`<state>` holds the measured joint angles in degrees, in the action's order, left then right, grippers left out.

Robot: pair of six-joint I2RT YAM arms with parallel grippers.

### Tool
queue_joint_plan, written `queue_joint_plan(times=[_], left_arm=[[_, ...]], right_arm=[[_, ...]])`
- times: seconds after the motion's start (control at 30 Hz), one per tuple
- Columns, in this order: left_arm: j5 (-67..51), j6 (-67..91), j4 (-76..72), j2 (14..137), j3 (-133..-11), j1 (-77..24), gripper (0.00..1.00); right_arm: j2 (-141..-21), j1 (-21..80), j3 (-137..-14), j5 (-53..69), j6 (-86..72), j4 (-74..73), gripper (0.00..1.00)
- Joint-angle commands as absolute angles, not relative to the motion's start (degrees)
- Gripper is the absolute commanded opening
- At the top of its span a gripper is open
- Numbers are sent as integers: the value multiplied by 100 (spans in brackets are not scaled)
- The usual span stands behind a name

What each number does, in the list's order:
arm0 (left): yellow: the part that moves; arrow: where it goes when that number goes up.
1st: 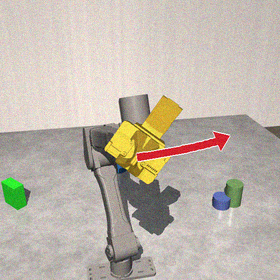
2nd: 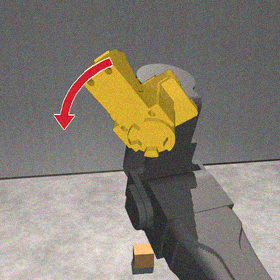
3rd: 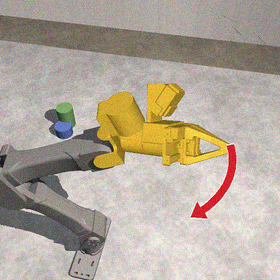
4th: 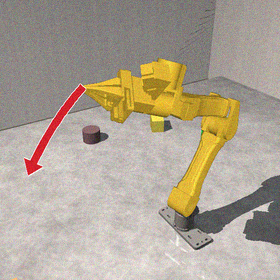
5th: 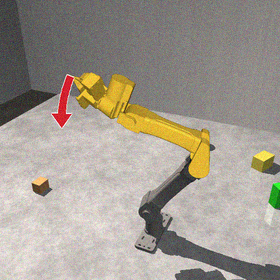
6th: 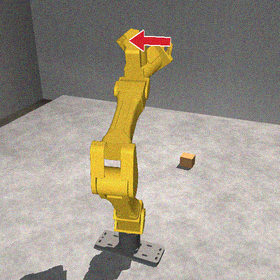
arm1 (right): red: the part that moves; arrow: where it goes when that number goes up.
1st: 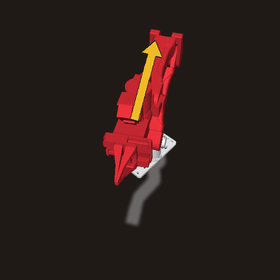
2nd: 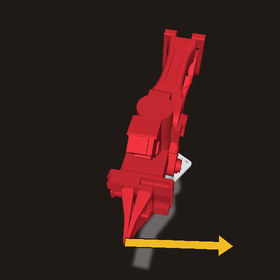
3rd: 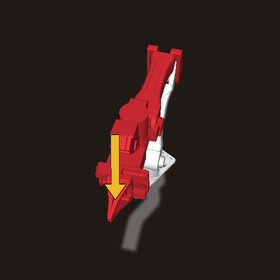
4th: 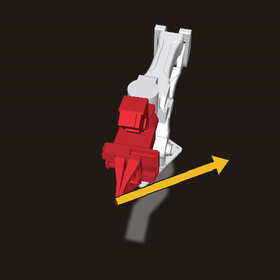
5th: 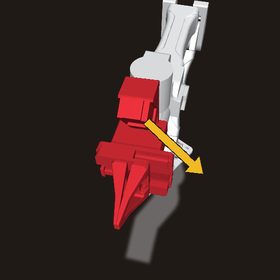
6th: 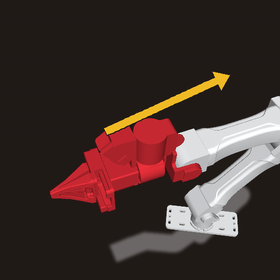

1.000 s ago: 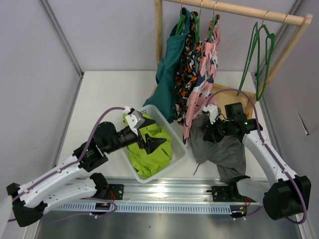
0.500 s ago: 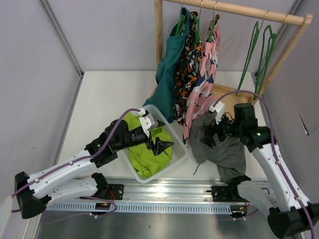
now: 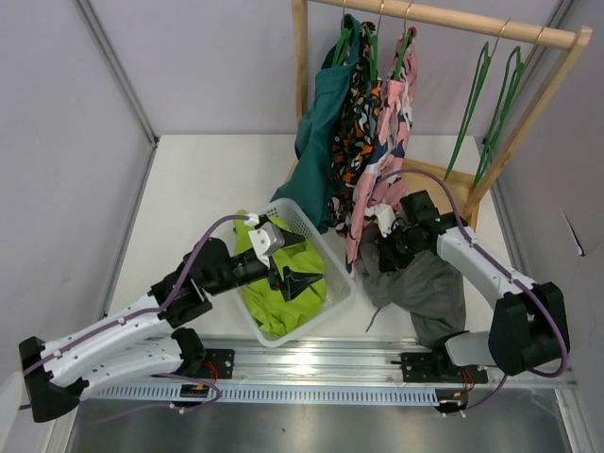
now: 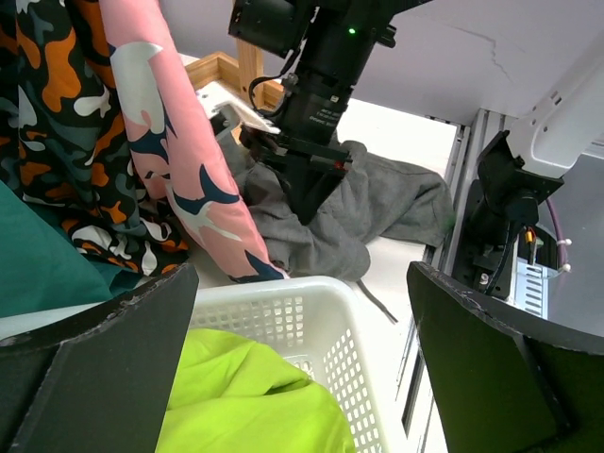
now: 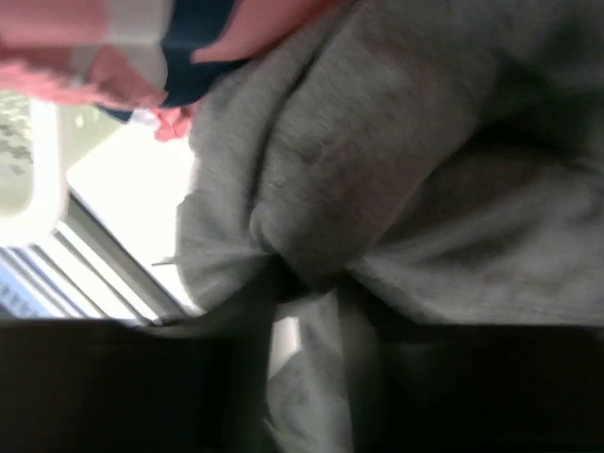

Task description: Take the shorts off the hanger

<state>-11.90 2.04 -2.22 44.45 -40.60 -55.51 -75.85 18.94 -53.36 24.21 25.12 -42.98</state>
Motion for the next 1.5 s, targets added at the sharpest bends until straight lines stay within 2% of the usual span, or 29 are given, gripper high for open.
queue_joint_plan(times=[0.0, 0.03, 0.13, 0.17, 0.27, 0.4, 0.53, 0.67, 0.73, 0.83, 0.87, 0.93, 0.97, 1.07, 1.1, 1.17, 1.2, 1.23, 1.33, 1.47], left_arm=[[-1081, 352, -299, 4403, -4025, -5625, 99], [-1098, 360, -281, 4421, -4034, -5634, 99], [-1160, 255, -290, 4456, -4052, -5669, 99], [-1221, 211, -342, 4473, -4052, -5686, 99], [-1466, 18, -746, 4728, -4096, -5713, 99], [-2098, -263, -1388, 5588, -4613, -5713, 99], [-2662, -500, -1635, 6704, -5910, -5853, 99], [-3268, -493, -1731, 7714, -6696, -6037, 99], [-3979, -326, -1775, 7970, -6995, -6099, 97], [-4570, 0, -1942, 8261, -7154, -6231, 77], [-4536, 165, -1908, 8288, -7137, -6249, 50], [-4143, -138, -1443, 8148, -7110, -6240, 24], [-3992, -297, -1250, 8069, -7102, -6232, 0], [-3271, -657, -722, 7621, -7154, -6240, 0], [-3122, -729, -625, 7498, -7233, -6240, 0], [-2640, -913, -230, 7182, -7461, -6232, 0], [-2454, -984, -55, 7085, -7566, -6240, 0], [-2278, -1045, 234, 6927, -7915, -6240, 0], [-1610, -1405, 1132, 6689, -8444, -6240, 0], [-793, -1959, 1826, 6153, -8788, -6232, 0]], right_arm=[[-7699, 1934, -5808, 2838, 2680, -4279, 4], [-7630, 1899, -5897, 3187, 2811, -4446, 0], [-6849, 1548, -6213, 4266, 3566, -5157, 0], [-6577, 1460, -6318, 4559, 4256, -5646, 0], [-5601, 1380, -6723, 5088, 4833, -6151, 0], [-4993, 1704, -7083, 5238, 3889, -5670, 0], [-5053, 1907, -7828, 5589, 3104, -5021, 0], [-5238, 1907, -8470, 5678, 2497, -4431, 0], [-5360, 1916, -8656, 5529, 2216, -4098, 0], [-5432, 1898, -8947, 5300, 2206, -3903, 0], [-5414, 1872, -8973, 5265, 2180, -3841, 0], [-5388, 1863, -9026, 5168, 2084, -3684, 0], [-5353, 1828, -9044, 5142, 2057, -3657, 0], [-5265, 1776, -9044, 4958, 1987, -3612, 2], [-5239, 1741, -9027, 4861, 1986, -3604, 7], [-5168, 1705, -9009, 4416, 1917, -3569, 36], [-5081, 1653, -9000, 4195, 1881, -3534, 54], [-5037, 1626, -8983, 3966, 1820, -3437, 85], [-4852, 1521, -8921, 3034, 1740, -3261, 100], [-4676, 1415, -8702, 2357, 1784, -3287, 99]])
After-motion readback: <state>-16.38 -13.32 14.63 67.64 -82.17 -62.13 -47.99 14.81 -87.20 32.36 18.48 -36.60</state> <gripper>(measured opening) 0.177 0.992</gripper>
